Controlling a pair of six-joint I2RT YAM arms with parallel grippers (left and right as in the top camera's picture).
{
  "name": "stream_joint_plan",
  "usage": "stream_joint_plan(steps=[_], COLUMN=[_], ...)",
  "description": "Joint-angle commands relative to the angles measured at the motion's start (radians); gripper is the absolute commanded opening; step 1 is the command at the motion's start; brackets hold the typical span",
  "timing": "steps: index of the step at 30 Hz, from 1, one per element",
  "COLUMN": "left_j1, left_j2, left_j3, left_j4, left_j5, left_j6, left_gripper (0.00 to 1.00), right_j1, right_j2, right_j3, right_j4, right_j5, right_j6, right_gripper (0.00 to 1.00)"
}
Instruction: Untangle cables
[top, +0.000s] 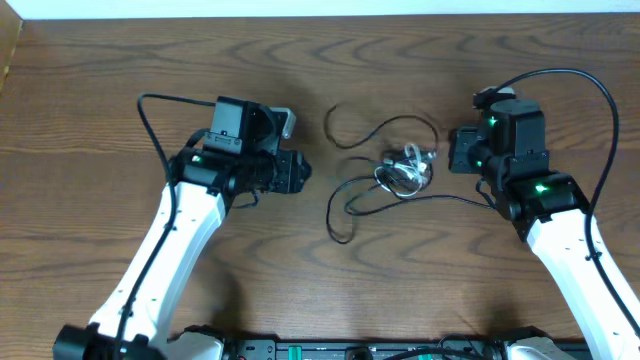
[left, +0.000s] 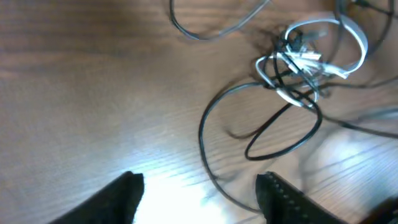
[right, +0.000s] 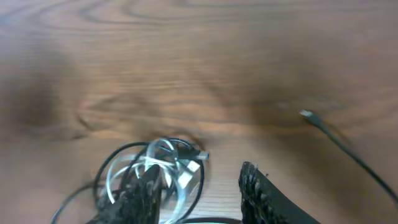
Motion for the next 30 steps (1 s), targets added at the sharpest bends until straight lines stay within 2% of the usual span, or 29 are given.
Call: stream_joint_plan(steps=[1,3,5,11,14,17,20,24,30], left_j1=[0.003,0.003,0.003,0.003,0.003,0.003,0.003,0.003,0.003], left_j2=[0.029,0.039,0.040,0.040,0.040,0.040,0.040,0.040,0.040], left_j3=[0.009,0.009,0.009,0.009,0.009,0.009,0.009,0.009,0.009], left_j4=[-0.002,-0.002,-0.002,-0.002,-0.002,-0.002,-0.002,-0.002,-0.002], left_j5=[0.012,0.013,0.013,0.015,0.015,0.016,0.016,0.016,0.016], left_j6=[0.010,0.010,0.010,0.010,0.010,0.010,0.010,0.010,0.010], left_gripper=[0.70,0.74,0.75,0.76,0.76,0.76,0.76,0.76,0.76], right_j1=[-0.006,-0.005,-0.005,-0.005,-0.005,-0.005,-0.005,-0.005,-0.005], right_j2=[-0.006,-0.003,0.004,0.066,0.113,0.157,0.208,0.276,0.381], right_j3=[0.008,0.008,0.008,0.008,0.008,0.008,0.008,0.008,0.008], right_j4=[-0.007,-0.037,-0.084,-0.146,-0.089,0.010,0.113,0.169,0.248], right_j5=[-0.158,-0.158,-0.157,-0.158,-0.157,-0.122,-0.086,-0.069,-0.061], right_j6=[-0.047,-0.045,-0.046,-0.059,-0.103,-0.132,-0.133,-0.132,-0.131], right_gripper=[0.43,0.45,0.51,0.53,0.54,0.59,0.59,0.58,0.52])
